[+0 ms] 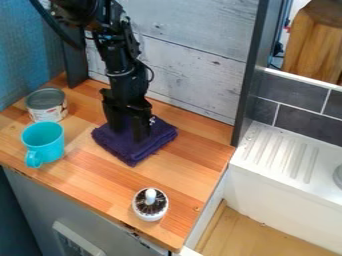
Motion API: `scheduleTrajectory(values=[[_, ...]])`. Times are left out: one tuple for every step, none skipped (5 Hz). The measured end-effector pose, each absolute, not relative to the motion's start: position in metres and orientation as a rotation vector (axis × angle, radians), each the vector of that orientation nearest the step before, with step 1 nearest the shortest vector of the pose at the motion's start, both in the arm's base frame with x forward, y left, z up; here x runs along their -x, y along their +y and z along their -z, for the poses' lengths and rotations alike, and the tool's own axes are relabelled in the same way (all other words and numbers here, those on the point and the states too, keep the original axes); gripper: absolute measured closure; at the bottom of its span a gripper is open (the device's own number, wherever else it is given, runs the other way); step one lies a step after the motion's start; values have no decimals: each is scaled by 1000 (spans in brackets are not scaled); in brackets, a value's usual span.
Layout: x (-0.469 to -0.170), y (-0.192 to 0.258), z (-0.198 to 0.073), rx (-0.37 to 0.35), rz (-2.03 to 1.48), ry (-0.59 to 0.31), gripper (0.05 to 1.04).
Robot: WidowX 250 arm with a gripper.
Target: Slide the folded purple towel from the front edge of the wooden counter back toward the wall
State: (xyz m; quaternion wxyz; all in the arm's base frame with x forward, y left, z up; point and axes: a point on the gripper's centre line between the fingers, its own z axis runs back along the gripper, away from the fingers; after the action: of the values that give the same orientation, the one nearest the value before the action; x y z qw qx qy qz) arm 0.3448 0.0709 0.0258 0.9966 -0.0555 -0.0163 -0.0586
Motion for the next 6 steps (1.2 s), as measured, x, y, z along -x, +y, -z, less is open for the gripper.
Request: scheduleTrajectory(values=[[-346,65,-30,146,123,-48,87],[-340,60,-49,152,137,-93,87],[-321,56,-83,135,125,-153,87],[-283,60,-111,83,119,-108,87],[-247,51,-120,44,103,12,85],[-230,21,-105,41,160,91,85]])
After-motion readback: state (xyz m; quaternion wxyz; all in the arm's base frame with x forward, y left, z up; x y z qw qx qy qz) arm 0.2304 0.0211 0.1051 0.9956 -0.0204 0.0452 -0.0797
